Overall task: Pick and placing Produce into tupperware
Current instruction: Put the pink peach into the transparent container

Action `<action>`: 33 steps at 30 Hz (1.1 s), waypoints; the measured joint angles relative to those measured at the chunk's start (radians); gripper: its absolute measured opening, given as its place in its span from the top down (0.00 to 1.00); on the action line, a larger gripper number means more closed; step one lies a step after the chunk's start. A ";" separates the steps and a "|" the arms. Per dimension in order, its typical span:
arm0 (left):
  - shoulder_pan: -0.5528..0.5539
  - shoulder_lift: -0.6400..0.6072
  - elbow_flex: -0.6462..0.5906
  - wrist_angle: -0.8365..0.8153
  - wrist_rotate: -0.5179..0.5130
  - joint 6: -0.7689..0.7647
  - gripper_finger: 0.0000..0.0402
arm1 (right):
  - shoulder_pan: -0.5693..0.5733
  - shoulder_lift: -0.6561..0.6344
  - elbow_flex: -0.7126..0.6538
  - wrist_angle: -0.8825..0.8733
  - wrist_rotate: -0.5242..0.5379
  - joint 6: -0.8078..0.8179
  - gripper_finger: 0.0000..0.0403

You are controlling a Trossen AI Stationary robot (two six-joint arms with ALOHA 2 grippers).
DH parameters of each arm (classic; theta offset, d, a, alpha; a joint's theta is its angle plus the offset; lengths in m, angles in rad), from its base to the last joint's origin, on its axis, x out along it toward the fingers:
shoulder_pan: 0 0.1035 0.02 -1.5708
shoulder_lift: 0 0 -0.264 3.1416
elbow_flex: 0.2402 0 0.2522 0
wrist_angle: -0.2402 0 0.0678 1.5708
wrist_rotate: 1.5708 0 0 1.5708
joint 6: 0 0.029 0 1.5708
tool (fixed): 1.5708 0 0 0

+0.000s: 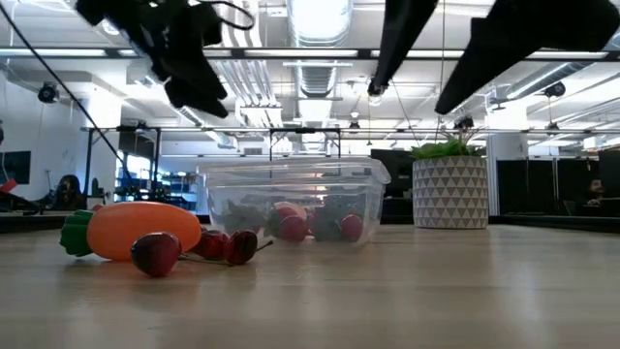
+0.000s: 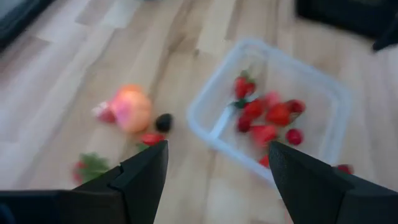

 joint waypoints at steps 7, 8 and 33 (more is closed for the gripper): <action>0.010 0.199 0.172 -0.248 0.006 0.203 0.35 | -0.005 -0.005 0.000 -0.060 0.005 0.097 0.40; 0.002 0.211 0.175 -0.266 0.008 0.234 0.35 | -0.004 -0.007 0.000 -0.060 0.005 0.095 0.40; -0.053 0.034 0.074 -0.126 -0.004 -0.157 0.35 | -0.042 -0.387 -0.020 0.131 0.308 -0.435 0.44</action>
